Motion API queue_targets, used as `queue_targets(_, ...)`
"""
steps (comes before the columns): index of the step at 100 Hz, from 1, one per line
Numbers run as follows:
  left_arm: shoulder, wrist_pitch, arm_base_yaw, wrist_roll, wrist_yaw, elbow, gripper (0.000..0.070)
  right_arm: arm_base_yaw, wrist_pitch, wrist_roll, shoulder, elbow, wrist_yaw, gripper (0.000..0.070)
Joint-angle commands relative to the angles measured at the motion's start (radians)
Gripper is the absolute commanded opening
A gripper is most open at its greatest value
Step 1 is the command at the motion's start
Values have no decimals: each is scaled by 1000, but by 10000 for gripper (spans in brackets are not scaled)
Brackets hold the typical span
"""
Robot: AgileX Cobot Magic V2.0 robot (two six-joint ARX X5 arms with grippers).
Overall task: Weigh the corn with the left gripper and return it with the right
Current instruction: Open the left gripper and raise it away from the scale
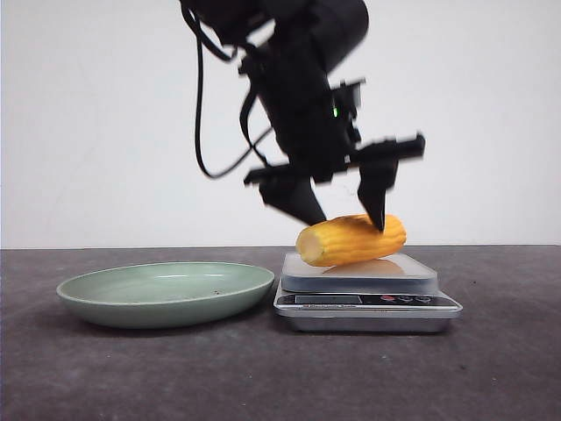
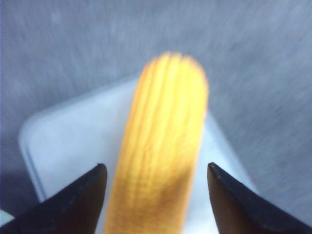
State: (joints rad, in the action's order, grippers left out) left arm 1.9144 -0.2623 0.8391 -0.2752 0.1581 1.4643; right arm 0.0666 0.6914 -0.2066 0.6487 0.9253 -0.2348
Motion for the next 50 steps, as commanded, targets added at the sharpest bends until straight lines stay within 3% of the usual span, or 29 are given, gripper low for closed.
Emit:
queue_targets(1, -66, 21, 10, 31, 3, 18, 393, 3, -10, 5, 3, 21, -1, 514)
queue_targets(25, -301, -67, 10, 98, 57, 18, 393, 3, -9, 5, 3, 21, -1, 514)
queue_targets(50, -612, -290, 10, 158, 110, 18, 393, 3, 3, 13, 3, 21, -1, 514)
